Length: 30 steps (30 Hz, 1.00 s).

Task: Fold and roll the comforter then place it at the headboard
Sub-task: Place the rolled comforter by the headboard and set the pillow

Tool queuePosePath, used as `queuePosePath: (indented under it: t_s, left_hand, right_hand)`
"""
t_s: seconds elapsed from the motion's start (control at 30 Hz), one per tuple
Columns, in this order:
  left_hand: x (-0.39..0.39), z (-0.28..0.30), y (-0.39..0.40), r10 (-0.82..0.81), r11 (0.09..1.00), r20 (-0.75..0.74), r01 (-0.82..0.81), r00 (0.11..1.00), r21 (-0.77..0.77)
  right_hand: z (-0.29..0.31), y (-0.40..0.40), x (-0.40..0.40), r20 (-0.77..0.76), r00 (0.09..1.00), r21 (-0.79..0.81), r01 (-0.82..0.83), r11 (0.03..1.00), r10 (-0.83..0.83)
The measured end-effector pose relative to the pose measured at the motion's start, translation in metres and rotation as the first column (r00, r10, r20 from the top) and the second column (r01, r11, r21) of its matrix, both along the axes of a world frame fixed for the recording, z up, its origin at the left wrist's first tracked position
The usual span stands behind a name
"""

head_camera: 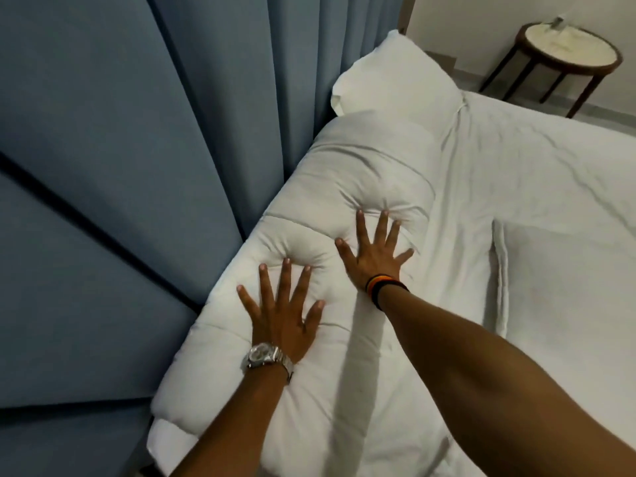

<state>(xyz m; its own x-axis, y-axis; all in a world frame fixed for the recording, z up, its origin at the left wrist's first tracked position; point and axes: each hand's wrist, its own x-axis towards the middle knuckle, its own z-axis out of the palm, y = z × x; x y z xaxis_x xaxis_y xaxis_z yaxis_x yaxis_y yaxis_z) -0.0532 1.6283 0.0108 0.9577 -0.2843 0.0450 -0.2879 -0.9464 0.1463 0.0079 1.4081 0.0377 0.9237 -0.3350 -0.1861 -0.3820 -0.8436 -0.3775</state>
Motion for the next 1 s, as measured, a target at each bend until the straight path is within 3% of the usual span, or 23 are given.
queuePosePath:
  t_s: [0.13,0.2,0.37,0.53,0.73,0.83,0.9,1.0]
  left_hand:
    - [-0.012,0.026,-0.007,0.038,0.999,-0.103,-0.04,0.994,-0.017]
    - [-0.023,0.053,-0.022,0.057,0.994,-0.144,-0.069,0.988,-0.081]
    - [-0.101,0.103,-0.131,-0.183,0.96,-0.166,0.139,0.969,-0.243]
    - [-0.207,0.088,-0.242,-0.342,0.926,-0.46,0.21,0.819,-0.313]
    - [-0.261,0.044,-0.307,-0.2,0.899,-0.747,-0.185,0.634,-0.397]
    - [-0.26,0.028,-0.329,-0.205,0.846,-0.806,-0.313,0.555,-0.431]
    - [-0.259,0.022,-0.339,-0.185,0.821,-0.803,-0.359,0.567,-0.443]
    - [-0.264,0.036,-0.355,-0.176,0.734,-0.74,-0.414,0.649,-0.538]
  right_hand:
    - [0.027,-0.017,-0.039,0.038,0.999,0.074,-0.041,0.996,0.038]
    - [0.043,-0.035,-0.084,0.12,0.992,0.157,0.018,0.987,-0.037]
    - [0.059,-0.127,-0.234,0.131,0.934,0.172,0.309,0.935,-0.333]
    - [0.056,-0.252,-0.394,0.016,0.765,0.081,0.641,0.764,-0.644]
    - [0.02,-0.34,-0.513,-0.248,0.549,0.277,0.83,0.484,-0.798]
    - [-0.004,-0.358,-0.536,-0.307,0.554,0.535,0.773,0.341,-0.774]
    - [-0.015,-0.362,-0.541,-0.258,0.57,0.628,0.712,0.313,-0.78]
    - [-0.019,-0.357,-0.535,-0.114,0.502,0.724,0.633,0.274,-0.857]
